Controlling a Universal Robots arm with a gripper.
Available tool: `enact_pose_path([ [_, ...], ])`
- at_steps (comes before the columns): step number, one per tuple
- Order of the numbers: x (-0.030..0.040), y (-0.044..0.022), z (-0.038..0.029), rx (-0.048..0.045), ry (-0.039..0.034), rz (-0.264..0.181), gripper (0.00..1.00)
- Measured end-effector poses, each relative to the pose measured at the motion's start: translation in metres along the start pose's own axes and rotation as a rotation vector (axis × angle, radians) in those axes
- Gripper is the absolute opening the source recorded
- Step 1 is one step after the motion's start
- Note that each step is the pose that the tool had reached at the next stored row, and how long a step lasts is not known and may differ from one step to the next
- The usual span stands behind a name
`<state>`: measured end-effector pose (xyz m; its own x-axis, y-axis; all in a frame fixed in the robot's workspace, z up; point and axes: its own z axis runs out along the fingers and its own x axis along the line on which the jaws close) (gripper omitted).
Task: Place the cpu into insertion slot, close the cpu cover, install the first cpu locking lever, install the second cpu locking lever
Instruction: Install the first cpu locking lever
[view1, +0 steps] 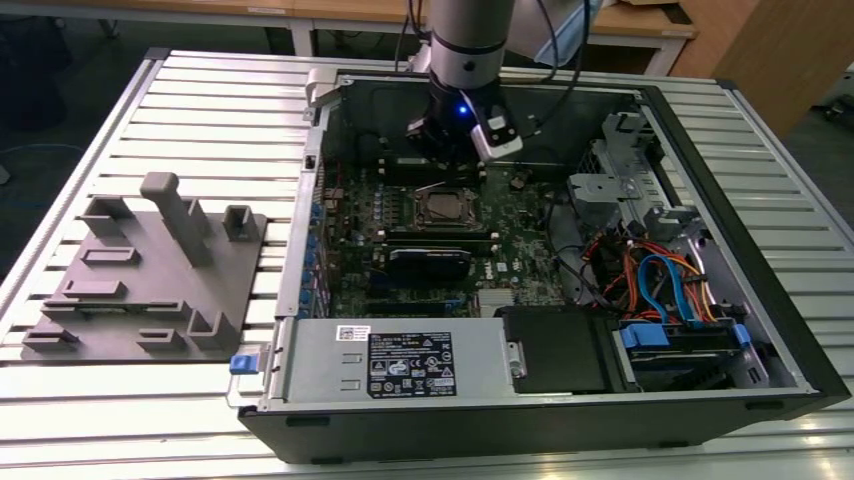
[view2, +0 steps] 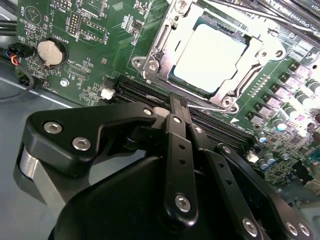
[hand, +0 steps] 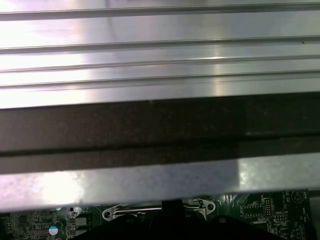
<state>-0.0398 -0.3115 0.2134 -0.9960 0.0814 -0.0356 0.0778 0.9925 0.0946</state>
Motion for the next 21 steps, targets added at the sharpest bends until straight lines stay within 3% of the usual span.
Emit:
enact_pose_path([
  [21, -0.0049, 0.0, 0.0044, 0.0001, 0.0015, 0.0, 0.1],
])
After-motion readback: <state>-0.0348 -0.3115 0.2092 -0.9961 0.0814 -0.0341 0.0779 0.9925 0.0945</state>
